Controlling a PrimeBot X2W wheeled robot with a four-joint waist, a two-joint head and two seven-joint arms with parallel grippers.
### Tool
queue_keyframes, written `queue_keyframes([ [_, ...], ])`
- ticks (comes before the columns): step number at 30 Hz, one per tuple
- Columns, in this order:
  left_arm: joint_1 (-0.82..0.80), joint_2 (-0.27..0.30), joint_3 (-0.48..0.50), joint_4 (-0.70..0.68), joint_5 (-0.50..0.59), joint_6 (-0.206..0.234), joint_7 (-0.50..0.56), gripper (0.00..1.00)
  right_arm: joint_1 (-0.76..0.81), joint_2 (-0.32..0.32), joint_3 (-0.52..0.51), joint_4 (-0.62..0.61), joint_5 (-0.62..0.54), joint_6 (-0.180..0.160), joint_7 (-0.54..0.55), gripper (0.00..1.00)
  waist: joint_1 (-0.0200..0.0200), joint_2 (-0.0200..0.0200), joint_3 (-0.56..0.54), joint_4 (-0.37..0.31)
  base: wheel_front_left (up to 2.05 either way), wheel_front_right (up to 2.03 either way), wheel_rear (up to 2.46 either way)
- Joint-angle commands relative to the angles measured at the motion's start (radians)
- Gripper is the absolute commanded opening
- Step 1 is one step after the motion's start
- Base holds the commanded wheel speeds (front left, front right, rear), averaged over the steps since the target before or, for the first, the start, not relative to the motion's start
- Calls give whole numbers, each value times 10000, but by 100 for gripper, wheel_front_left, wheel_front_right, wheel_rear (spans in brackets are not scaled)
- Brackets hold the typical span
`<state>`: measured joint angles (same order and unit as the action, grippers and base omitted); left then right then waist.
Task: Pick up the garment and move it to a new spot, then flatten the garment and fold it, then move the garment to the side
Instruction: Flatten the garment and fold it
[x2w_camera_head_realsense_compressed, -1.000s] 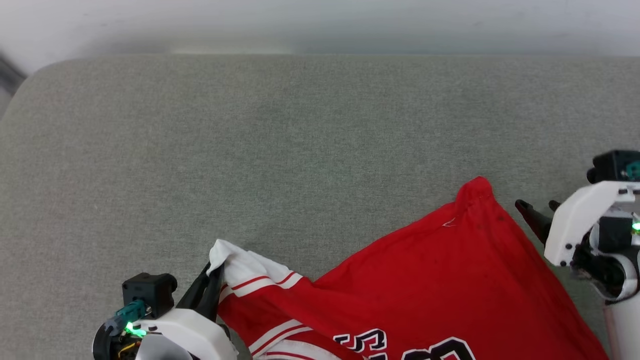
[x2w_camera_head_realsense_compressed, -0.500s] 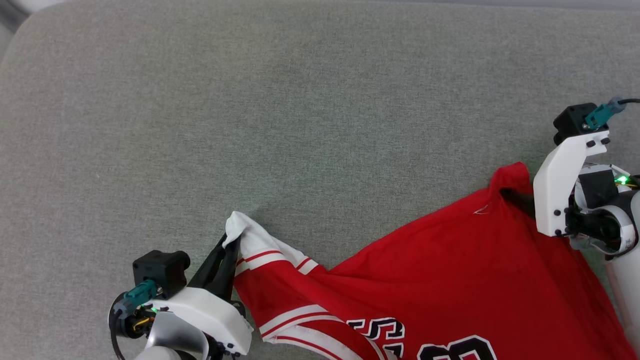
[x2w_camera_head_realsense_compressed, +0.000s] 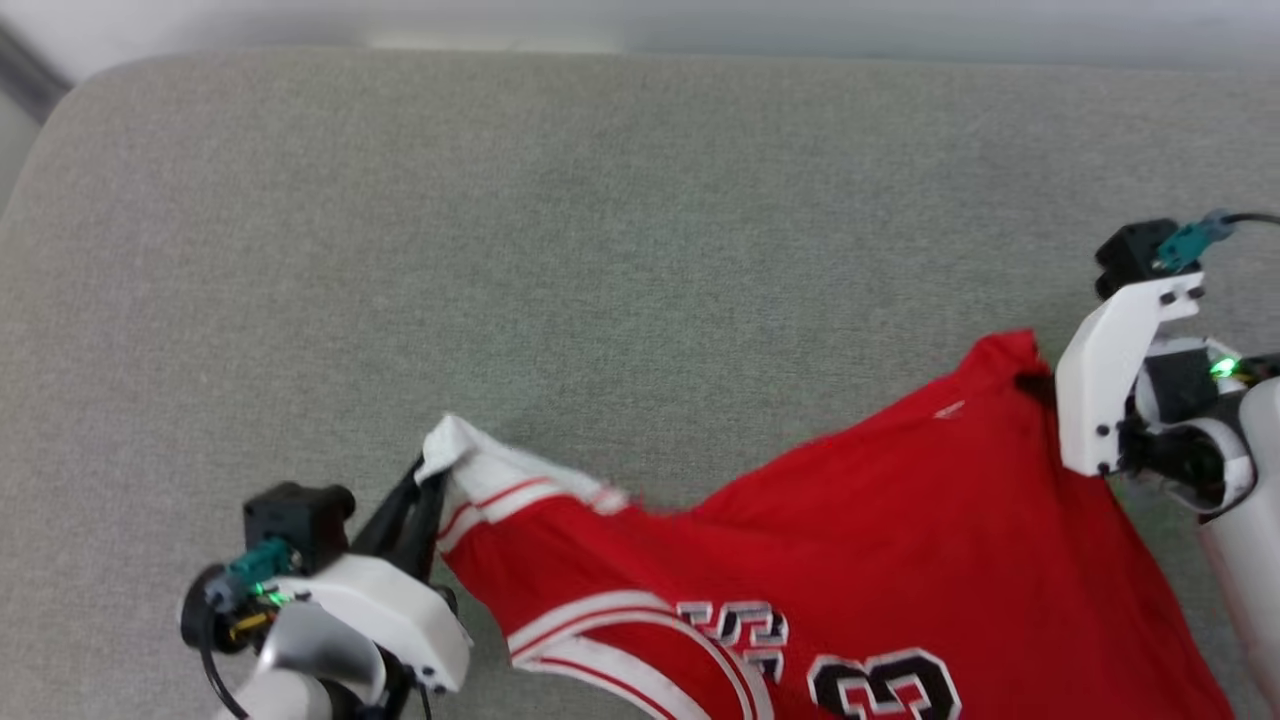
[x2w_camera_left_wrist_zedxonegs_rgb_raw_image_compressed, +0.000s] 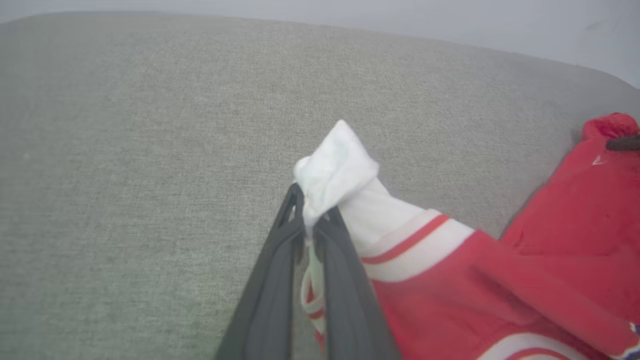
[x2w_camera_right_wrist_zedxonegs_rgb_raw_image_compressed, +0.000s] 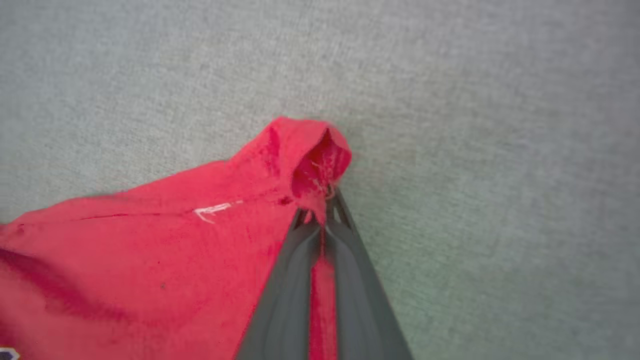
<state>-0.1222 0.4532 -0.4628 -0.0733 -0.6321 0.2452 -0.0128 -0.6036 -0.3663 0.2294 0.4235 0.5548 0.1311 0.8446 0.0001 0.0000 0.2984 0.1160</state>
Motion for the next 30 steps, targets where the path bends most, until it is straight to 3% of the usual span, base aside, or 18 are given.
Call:
queue_keyframes([
  [1, -369, 170, 128, -29, 93, -13, 110, 0, -263, -156, -150, -18, -115, -7, -350, 0, -1, 0, -265, -189, 0, 0, 0],
  [10, -2764, 379, 988, 492, -333, -459, 319, 0, -1245, 210, -1008, 91, -995, -5, -1792, 0, -1, 0, -551, -872, 0, 0, 0],
  [17, -5953, 13, 1287, 2210, -362, -1035, 234, 0, -2857, 585, -1750, 465, -2097, -7, -2894, 0, -1, 0, -315, -1170, 0, 0, 0],
  [30, -11260, -217, 1569, 5413, 248, -1542, -515, 0, -6334, 983, -3026, 1130, -3386, -11, -4789, 0, -1, 0, 835, -1359, 0, 0, 0],
])
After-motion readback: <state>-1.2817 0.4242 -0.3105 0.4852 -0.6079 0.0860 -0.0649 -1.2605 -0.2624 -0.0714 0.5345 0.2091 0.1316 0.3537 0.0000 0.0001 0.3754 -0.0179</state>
